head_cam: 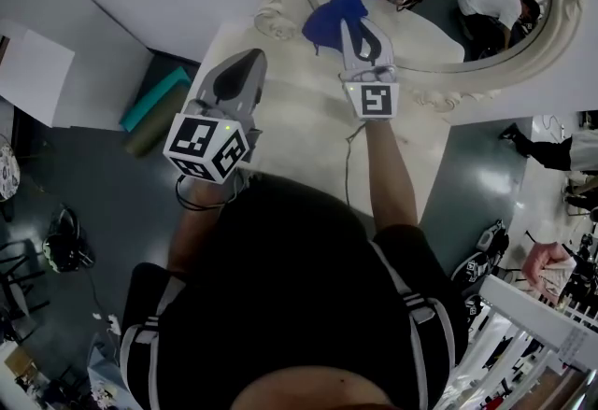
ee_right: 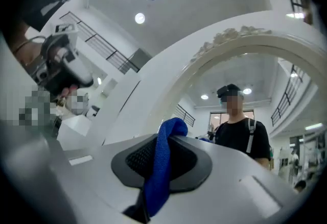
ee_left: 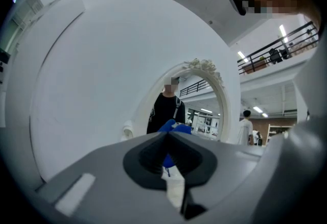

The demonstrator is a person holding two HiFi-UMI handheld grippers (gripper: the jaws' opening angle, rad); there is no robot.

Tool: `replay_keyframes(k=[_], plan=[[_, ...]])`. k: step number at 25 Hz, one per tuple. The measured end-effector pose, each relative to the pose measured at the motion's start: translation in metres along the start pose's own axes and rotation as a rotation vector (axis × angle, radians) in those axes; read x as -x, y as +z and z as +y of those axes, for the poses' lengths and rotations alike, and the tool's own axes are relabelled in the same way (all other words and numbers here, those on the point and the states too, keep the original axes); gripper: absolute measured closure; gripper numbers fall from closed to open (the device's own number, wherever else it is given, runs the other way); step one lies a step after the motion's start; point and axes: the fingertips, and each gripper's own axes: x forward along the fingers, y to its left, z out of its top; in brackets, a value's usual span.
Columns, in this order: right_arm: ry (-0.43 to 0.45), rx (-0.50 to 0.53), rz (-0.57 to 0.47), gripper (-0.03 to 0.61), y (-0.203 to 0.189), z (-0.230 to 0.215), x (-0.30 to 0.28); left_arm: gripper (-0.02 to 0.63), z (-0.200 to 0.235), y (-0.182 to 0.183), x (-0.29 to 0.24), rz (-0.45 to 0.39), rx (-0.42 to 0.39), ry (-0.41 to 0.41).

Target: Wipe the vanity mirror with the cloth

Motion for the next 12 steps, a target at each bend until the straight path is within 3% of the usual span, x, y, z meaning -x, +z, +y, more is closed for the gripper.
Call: replay_keyframes(k=[5,8,12], plan=[[-0.167,-0.235,-0.012,0.531,0.012,-0.038,0.056,0.604,-0.011,-0.008,-0.007,0.03,0.006,-0.052],[-0.305,-0.295,-0.06,0.529,0.016,-0.072,0.095,0.604,-0.018,-0.009,-0.012,0.037,0.005,-0.077],[-0.565,-0.298,-0.081,0.529,0.015,-0.121,0.16,0.604,-0.029,-0.01,-0.019,0.044,-0.003,-0.115]])
